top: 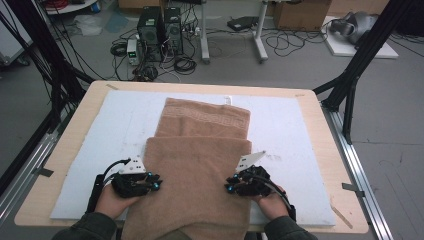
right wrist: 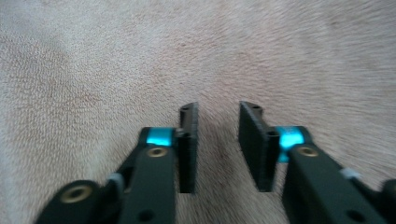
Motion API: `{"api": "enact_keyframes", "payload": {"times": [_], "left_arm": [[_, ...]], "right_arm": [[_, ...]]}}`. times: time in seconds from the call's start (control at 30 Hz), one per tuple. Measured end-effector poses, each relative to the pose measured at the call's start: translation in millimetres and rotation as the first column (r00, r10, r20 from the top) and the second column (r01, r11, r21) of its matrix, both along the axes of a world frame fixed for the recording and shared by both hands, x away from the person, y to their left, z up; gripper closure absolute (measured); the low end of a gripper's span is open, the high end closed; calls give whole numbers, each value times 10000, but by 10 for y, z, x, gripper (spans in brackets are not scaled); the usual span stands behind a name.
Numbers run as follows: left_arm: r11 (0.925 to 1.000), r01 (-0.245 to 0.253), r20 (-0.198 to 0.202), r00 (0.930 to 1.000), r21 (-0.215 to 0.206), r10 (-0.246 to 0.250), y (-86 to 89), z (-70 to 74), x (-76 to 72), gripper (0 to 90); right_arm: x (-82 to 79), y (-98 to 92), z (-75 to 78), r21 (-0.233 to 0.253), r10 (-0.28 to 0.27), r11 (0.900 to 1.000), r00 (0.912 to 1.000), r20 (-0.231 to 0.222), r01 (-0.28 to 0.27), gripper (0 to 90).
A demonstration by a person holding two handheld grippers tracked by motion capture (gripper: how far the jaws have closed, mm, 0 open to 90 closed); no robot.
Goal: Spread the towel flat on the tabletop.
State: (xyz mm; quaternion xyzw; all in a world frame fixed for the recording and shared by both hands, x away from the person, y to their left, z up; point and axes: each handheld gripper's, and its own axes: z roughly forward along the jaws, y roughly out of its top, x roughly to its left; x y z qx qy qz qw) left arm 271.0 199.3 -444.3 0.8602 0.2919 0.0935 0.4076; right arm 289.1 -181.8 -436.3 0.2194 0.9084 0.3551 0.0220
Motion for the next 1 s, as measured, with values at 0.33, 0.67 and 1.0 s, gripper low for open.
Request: {"api": "enact_keyframes", "payload": {"times": [0.33,0.67,1.0], "left_arm": [[9996,268,141,9995,-87,-267,69,49,-243,873],[9977,584,575,9968,-331,-564,127,161,-660,837],[9996,219,334,9992,164,-224,8,-8,-155,635]], "right_arm": [[-213,11,56,-111,504,9987,9985,199,-502,872],[-555,-74,150,81,906,9958,9943,563,-912,839],[-142,-67,15,-348,230,9992,9992,336,-218,748]]}}
